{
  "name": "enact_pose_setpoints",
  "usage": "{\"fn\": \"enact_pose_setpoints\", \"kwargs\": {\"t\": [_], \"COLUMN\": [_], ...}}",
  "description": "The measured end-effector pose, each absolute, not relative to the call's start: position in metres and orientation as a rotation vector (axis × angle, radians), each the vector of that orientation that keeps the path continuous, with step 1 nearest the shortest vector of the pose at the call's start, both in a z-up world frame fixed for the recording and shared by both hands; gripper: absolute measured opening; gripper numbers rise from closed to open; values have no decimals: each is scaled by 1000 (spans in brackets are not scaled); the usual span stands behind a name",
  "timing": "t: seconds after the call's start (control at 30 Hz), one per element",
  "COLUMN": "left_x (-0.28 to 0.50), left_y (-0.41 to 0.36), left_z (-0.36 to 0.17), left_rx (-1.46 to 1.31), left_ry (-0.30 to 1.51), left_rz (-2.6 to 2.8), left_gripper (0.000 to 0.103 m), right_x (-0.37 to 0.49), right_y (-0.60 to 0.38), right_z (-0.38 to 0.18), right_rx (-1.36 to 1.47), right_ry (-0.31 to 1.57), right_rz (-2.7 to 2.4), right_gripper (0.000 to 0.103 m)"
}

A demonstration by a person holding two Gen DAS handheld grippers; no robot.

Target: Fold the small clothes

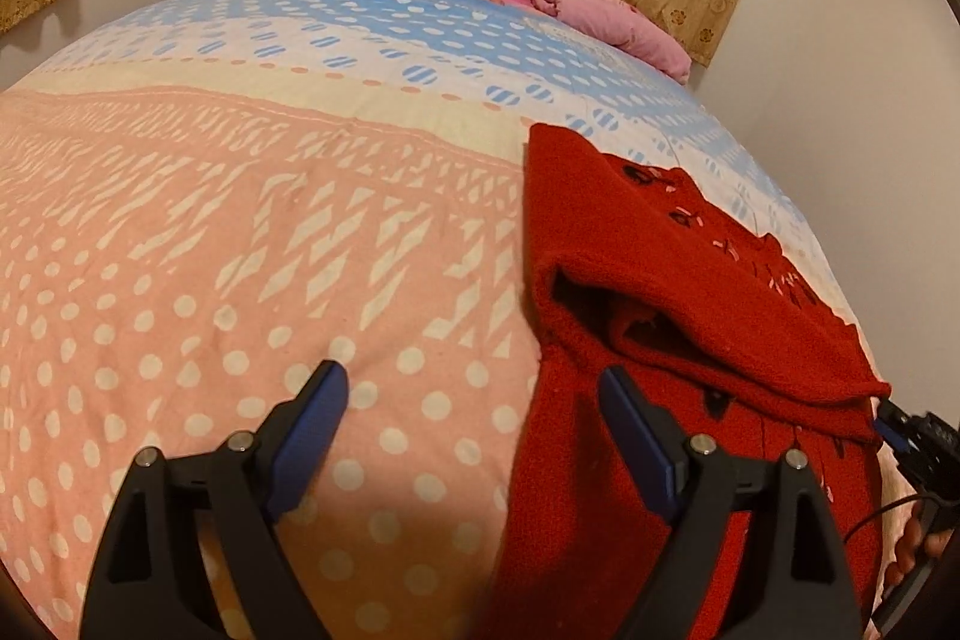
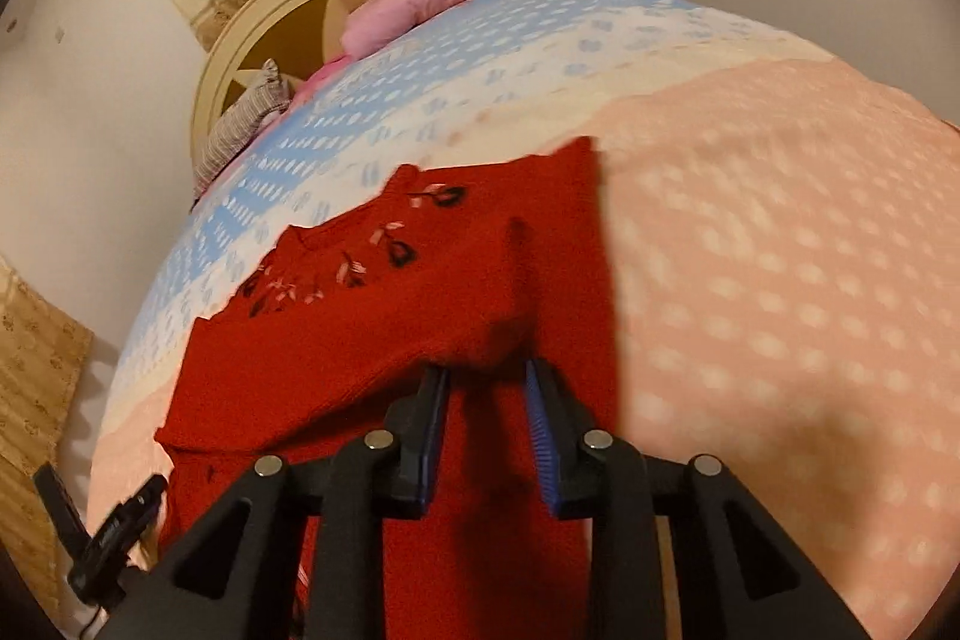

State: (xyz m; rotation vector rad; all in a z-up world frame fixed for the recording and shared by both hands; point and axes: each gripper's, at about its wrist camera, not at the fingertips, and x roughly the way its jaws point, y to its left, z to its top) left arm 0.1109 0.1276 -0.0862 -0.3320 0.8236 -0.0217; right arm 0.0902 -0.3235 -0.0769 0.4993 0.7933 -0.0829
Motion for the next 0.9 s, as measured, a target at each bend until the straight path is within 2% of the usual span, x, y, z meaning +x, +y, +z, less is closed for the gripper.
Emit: {"fn": "enact_pose_setpoints", "kwargs": {"t": [0.13, 0.33, 0.5, 0.83, 0.9], "left_x": [112, 124, 158, 174, 168], "left_y": [120, 94, 85, 110, 107], "left_z": [-83, -73, -83, -89, -89], "left_rx": [-275, -170, -139, -251, -232], "left_ry": [838, 839, 925, 894, 893], "left_rz": [-7, -41, 50, 191, 201], "left_gripper": [90, 90, 91, 96, 96], "right_x": [60, 85, 123, 151, 152], "right_y": [-337, -309, -282, -293, -290], "right_z": [-58, -34, -50, -82, -81], "right_rx": [476, 312, 245, 228, 190], "right_ry": [719, 710, 766, 831, 836], "right_rz": [-159, -125, -111, -179, -177], "right_gripper": [31, 31, 31, 30, 7]}}
